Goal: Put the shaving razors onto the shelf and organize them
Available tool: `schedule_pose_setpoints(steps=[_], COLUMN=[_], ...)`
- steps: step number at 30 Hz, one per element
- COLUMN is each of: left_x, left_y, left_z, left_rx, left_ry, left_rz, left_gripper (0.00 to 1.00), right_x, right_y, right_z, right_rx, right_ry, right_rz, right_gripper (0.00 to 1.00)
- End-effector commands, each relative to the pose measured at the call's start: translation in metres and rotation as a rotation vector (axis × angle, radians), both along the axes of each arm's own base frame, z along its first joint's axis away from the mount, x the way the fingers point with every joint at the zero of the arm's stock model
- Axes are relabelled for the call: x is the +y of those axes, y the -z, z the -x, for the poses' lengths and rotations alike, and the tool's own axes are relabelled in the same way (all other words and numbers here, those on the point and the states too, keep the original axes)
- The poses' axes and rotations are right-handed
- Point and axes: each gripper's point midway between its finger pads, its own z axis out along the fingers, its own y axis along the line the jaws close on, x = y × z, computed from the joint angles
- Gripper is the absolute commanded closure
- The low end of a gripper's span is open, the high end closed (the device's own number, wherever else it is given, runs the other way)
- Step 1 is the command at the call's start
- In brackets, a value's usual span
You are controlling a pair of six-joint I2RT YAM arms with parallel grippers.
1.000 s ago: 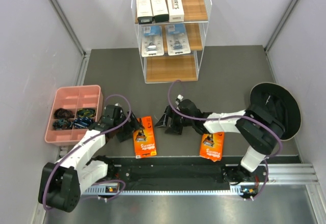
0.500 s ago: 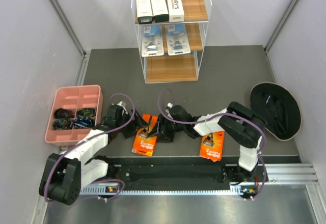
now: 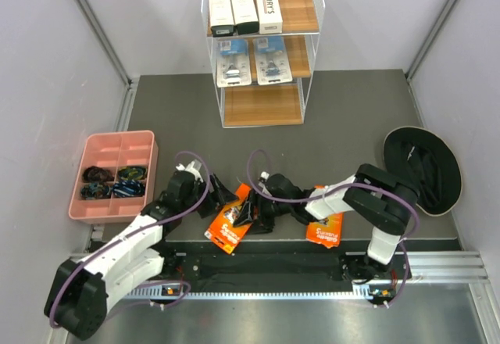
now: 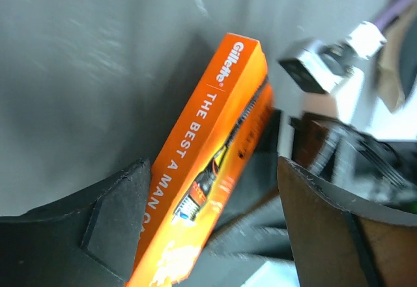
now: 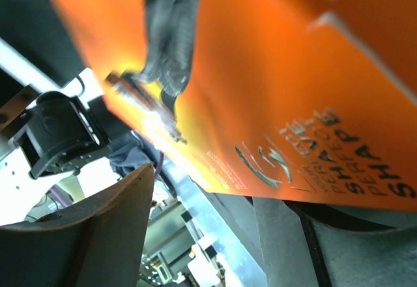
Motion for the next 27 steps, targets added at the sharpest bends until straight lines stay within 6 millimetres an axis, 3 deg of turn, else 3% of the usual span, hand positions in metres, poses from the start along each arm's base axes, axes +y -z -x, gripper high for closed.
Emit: schedule_pose_setpoints(steps=[1,4,5,15,23,27], left_x=[-0.025,-0.025,-0.022,0.005,0.007,0.01], left_y=[-0.013,-0.011,-0.007,0.042,0.041,0.057], left_z=[0.056,0.069,0.076,0.125,0.12,0.124], left_rx=[0.185,0.21,0.235,0.401,0.33,0.359], left_ry=[0.128,0.148,0.149,0.139,0.079,0.039], left_rz=[0.144,0.141,0.127,0.054,0.117,0.136], left_gripper=[0.19,0.2,0.2,0.21,0.2,0.2], right_x=[0.017,0.008,0.005,-0.028,-0.033,-0.035], right_y=[-0.053,-0.051,-0.058,-0.053,-0.039,-0.03], right_z=[-0.025,-0.017,-0.015,0.002,0.011,0.014], right_rx=[-0.161,-0.144,-0.151,-0.171,-0.135,-0.12], right_ry=[0.073,0.063,0.062,0.037,0.007,-0.004], right_rz=[-0.157,-0.139,-0.15,-0.055,-0.041,-0.022], right_gripper=[0.4,0.41,0.41,0.4,0.41,0.41])
